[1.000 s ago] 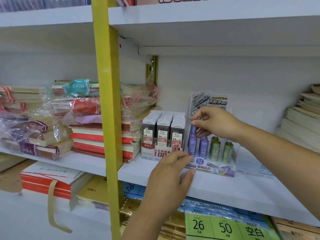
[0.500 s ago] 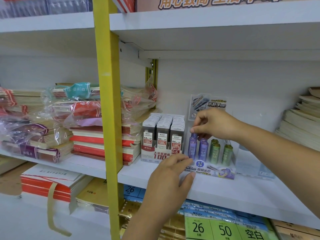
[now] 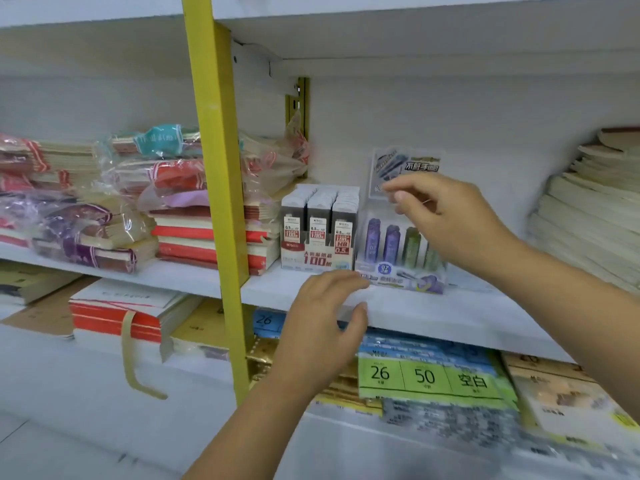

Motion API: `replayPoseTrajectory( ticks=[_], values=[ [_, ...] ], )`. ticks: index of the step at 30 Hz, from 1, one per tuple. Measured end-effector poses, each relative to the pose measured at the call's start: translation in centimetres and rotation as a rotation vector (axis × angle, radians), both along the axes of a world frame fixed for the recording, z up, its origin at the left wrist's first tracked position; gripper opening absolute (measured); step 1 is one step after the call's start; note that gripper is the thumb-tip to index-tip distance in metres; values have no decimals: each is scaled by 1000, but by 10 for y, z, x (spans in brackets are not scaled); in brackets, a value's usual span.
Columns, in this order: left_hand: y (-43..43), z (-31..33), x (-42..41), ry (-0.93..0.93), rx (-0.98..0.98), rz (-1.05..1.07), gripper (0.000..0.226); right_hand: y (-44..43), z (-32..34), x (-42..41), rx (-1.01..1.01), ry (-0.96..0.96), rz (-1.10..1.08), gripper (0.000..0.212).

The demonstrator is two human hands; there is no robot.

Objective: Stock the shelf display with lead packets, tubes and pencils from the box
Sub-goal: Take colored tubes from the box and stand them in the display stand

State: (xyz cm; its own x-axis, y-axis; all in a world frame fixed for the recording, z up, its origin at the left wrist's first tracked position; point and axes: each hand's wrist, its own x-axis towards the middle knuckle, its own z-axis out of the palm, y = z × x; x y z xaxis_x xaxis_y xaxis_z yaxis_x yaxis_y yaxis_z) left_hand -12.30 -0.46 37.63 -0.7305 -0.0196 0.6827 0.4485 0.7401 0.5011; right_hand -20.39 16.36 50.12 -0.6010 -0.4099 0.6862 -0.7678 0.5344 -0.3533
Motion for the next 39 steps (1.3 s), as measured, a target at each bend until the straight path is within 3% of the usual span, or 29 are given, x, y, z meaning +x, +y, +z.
replayPoseTrajectory(
  ticks=[3,5,7,9,13,15,19,25,29,34,39],
  values=[
    [0,-30,40,-8,-90,-9,32,22,-42,57,-143,6,131,21],
    [-6,-67,66,-163,-160,-48,32,33,-86,87,-167,-74,174,21],
    [-13,-116,89,-392,-168,-74,33,39,-147,105,-171,-277,162,21],
    [-18,-173,111,-645,-123,-62,37,42,-222,115,-142,-596,109,25],
    [-13,-279,145,-1076,53,14,51,48,-369,125,93,-1104,36,23],
    [-9,-315,154,-1221,130,28,56,50,-421,126,180,-1282,4,22],
    [-4,-348,153,-1380,291,2,60,40,-488,128,188,-1514,-87,38],
    [-3,-365,142,-1430,477,-55,58,4,-540,128,188,-1611,-196,59],
    [-5,-374,143,-1456,517,-62,54,-12,-559,129,177,-1549,-306,63],
    [-7,-380,146,-1464,569,-34,53,-23,-564,132,111,-1487,-421,46],
    [-8,-384,147,-1454,600,-19,52,-19,-555,129,-125,-1399,-446,13]
  ],
)
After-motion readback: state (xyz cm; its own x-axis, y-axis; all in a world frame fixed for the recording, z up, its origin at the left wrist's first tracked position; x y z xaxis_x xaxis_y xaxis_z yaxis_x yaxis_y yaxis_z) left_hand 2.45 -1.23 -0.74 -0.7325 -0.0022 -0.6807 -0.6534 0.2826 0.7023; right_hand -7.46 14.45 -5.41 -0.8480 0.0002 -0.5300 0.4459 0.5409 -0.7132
